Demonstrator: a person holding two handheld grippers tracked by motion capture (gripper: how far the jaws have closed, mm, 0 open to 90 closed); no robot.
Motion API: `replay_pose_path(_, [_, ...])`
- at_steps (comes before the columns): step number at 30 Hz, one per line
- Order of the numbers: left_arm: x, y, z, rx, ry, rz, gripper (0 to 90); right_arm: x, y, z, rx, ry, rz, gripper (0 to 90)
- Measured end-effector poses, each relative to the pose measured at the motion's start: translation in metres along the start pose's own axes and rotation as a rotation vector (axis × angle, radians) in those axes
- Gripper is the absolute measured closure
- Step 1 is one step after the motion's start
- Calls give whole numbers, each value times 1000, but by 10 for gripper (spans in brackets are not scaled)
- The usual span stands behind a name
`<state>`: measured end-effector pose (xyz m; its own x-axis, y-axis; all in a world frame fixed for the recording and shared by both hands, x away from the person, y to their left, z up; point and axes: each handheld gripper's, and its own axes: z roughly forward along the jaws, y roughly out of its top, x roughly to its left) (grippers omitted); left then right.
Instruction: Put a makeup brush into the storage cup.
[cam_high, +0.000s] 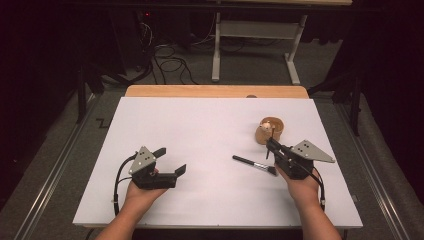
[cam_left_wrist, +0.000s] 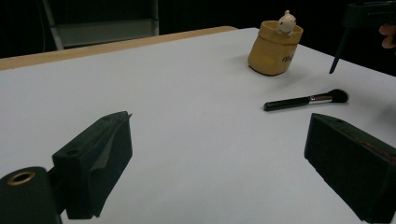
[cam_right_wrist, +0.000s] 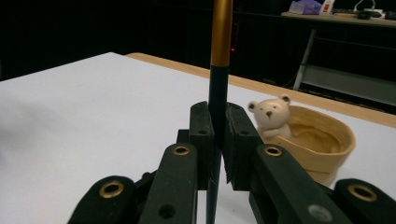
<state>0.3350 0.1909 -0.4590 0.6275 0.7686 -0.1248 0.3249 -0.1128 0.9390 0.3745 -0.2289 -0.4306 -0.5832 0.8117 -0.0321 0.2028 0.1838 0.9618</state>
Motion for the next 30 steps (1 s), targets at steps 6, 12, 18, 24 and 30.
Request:
replay_pose_path(6, [0,0,0,-1,0,0,83,-7,-2,-2,3,-22,7,845])
replay_pose_path(12, [0,0,0,-4,-3,0,83,-14,-4,-4,7,-48,12,845])
replay_pose_path(18, [-1,0,0,-2,-7,3,83,-20,-5,-6,7,-66,36,845])
replay_pose_path(24, [0,0,0,-4,-9,-2,83,-23,-5,-8,-4,-72,48,845])
replay_pose_path(30, [-1,0,0,-5,-9,-5,83,-24,-3,-7,-20,-69,61,845])
